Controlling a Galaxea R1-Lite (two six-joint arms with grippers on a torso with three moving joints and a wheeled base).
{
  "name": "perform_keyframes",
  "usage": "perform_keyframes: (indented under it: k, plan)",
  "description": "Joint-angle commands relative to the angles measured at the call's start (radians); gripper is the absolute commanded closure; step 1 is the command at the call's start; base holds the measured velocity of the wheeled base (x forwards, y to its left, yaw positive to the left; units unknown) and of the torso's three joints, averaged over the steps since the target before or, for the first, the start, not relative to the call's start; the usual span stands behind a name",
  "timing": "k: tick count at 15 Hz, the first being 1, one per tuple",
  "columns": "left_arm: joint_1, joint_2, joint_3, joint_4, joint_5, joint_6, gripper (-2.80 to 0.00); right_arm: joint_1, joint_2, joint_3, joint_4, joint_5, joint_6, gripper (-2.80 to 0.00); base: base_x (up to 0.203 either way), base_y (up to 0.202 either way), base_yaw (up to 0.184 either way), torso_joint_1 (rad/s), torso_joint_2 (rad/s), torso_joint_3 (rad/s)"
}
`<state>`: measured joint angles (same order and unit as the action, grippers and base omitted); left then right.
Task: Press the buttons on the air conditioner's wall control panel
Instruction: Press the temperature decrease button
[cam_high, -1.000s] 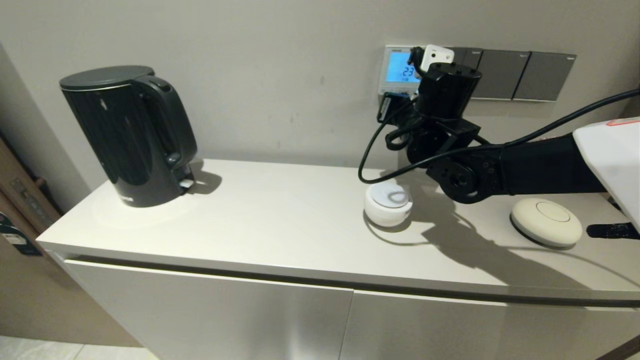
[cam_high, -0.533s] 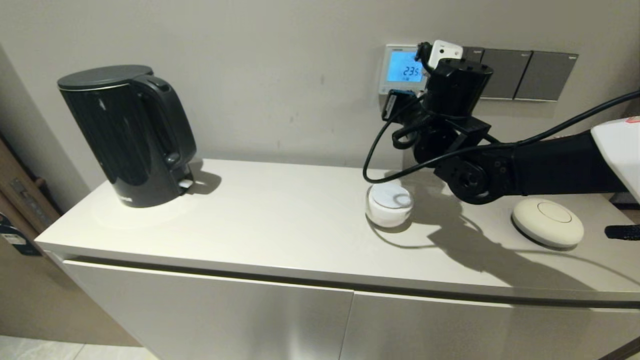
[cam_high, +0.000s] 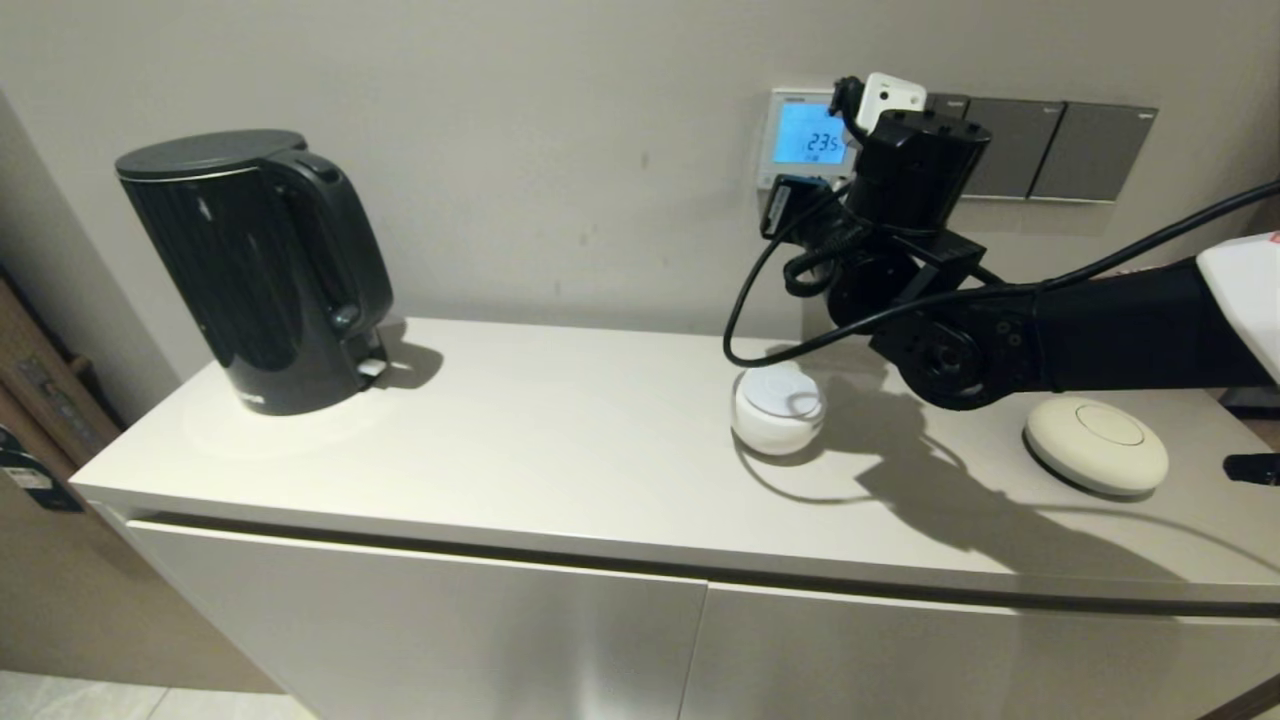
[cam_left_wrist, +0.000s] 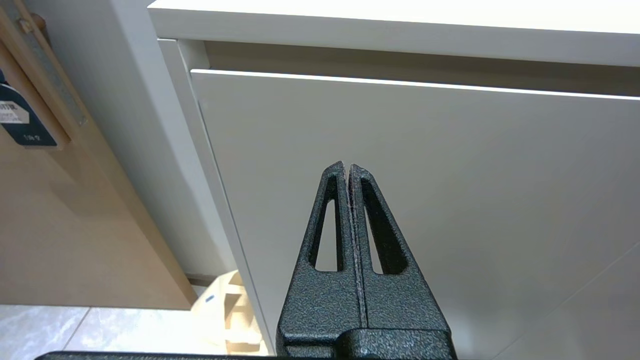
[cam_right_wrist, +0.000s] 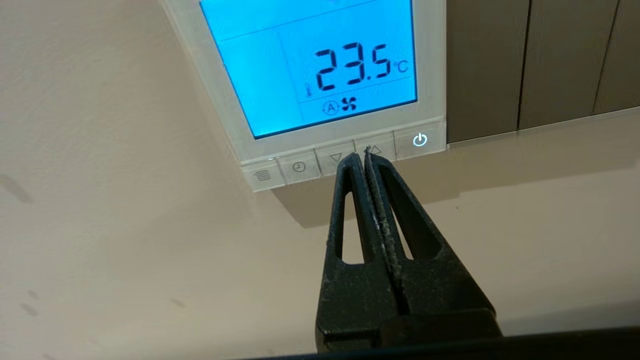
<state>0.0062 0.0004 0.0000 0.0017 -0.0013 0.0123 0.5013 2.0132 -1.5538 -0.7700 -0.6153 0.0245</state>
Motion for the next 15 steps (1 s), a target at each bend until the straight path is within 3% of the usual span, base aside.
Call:
perform_keyframes:
  k: [1, 15]
  plan:
    - [0.001, 0.0, 0.0, 0.0, 0.0, 0.0, 0.0, -0.005, 0.02, -0.01, -0.002, -0.002, 0.0, 0.0, 0.0, 0.0, 0.0, 0.0, 0.0, 0.0]
    - [0.001, 0.0, 0.0, 0.0, 0.0, 0.0, 0.0, -0.003, 0.013, -0.005, -0.009, -0.001, 0.002, 0.0, 0.0, 0.0, 0.0, 0.0, 0.0, 0.0]
